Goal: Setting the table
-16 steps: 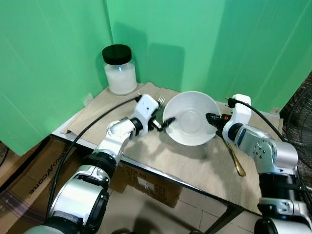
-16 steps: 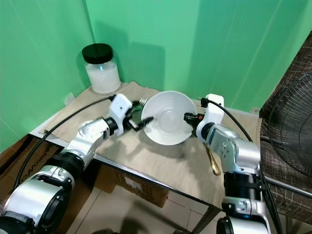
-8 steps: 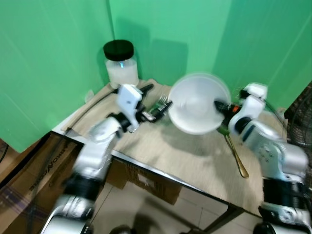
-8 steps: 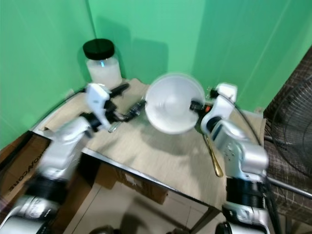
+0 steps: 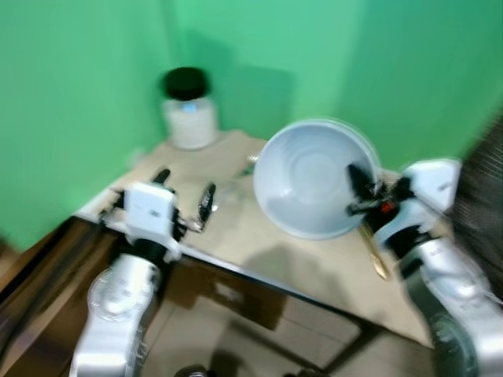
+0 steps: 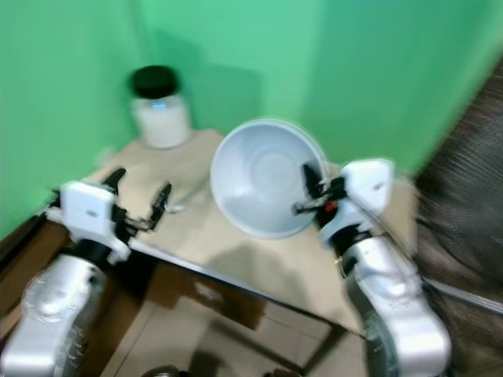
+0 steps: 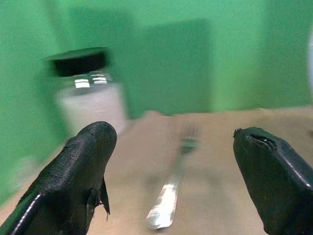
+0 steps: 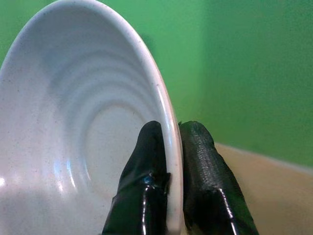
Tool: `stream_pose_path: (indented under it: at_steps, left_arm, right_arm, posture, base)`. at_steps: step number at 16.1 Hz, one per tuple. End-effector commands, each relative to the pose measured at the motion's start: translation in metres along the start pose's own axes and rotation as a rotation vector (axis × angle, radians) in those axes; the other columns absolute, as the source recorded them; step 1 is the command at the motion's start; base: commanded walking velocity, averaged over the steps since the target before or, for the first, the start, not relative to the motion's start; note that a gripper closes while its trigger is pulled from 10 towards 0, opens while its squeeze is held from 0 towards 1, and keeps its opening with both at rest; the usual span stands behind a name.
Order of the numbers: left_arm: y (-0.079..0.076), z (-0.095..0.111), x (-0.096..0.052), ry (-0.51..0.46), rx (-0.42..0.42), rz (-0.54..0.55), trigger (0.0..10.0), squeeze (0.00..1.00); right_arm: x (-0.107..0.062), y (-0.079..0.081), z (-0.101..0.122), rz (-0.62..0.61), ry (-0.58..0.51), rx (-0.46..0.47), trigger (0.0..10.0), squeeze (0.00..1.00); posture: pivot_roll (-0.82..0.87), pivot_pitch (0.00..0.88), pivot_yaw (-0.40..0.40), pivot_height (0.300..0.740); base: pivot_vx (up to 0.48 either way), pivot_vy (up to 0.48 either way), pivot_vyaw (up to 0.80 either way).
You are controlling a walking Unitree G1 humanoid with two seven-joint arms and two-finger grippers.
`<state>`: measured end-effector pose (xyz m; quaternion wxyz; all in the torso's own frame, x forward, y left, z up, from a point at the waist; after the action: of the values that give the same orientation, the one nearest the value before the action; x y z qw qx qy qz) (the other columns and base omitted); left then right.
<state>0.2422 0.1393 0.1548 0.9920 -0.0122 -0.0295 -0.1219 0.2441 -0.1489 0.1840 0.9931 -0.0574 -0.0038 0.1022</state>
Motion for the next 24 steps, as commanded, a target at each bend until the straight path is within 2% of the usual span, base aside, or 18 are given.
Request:
stream_pose_path:
  at_steps: [1,3,5,7,11,18,21,22,24]
  left_arm:
    - [-0.003,0.003,0.000,-0.007,0.027,0.011,10.0,0.00]
    - [-0.001,0.015,0.004,-0.036,0.032,0.042,10.0,0.00]
    - [0.003,0.021,0.003,-0.061,0.014,0.089,10.0,0.00]
    - [0.010,0.018,-0.003,-0.047,0.001,0.148,10.0,0.00]
    - [0.011,0.019,-0.005,-0.031,-0.011,0.165,10.0,0.00]
    - [0.008,0.021,-0.010,-0.018,-0.002,0.159,10.0,0.00]
    - [0.009,0.022,-0.011,-0.029,0.020,0.156,10.0,0.00]
    - [0.010,0.021,-0.008,-0.036,0.036,0.161,10.0,0.00]
    - [0.006,0.023,-0.004,-0.039,0.032,0.132,10.0,0.00]
  right_arm:
    - [0.001,-0.005,0.010,-0.058,-0.055,-0.014,10.0,0.00]
    - [0.013,0.002,0.022,-0.065,-0.140,-0.067,10.0,0.00]
    - [0.016,0.001,0.023,-0.078,-0.136,-0.070,10.0,0.00]
    - [0.016,0.000,0.020,-0.086,-0.114,-0.070,10.0,0.00]
    - [0.021,0.000,0.013,-0.105,-0.075,-0.071,10.0,0.00]
    - [0.016,0.004,0.010,-0.049,-0.019,-0.078,10.0,0.00]
    - [0.017,0.002,0.010,-0.067,-0.014,-0.084,10.0,0.00]
    - [0.018,0.002,0.011,-0.081,-0.024,-0.060,10.0,0.00]
    - [0.016,0.001,0.018,-0.121,-0.051,-0.065,10.0,0.00]
  posture:
    - [0.01,0.000,0.000,0.740]
    - [0.01,0.000,0.003,0.740]
    - [0.04,0.000,-0.029,0.740]
    - [0.04,0.000,-0.040,0.740]
    - [0.05,0.000,-0.045,0.740]
    - [0.06,0.000,-0.061,0.740]
    - [0.06,0.000,-0.061,0.740]
    - [0.05,0.000,-0.032,0.740]
    - [0.04,0.000,-0.030,0.740]
  base:
    - [0.000,0.000,-0.80]
    - [0.000,0.000,-0.80]
    - [0.000,0.000,-0.80]
    - [0.000,0.000,-0.80]
    - [0.000,0.000,-0.80]
    - [0.000,0.000,-0.80]
    - [0.000,0.000,-0.80]
    - [0.000,0.000,-0.80]
    - [0.000,0.000,-0.80]
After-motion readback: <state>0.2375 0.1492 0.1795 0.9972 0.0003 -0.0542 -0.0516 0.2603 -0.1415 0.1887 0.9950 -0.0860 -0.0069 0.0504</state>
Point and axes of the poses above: a point about 5 cm out from each wrist's last joint towards the gripper, its own x axis pointing out of the wrist towards the gripper, its own z axis along the axis of the wrist's last joint, y = z × x, the point moved 1 cm from there along x, pointing out of the wrist towards the gripper, and after that the axes turned 10 degrees about -x, right-handed, at the moved point
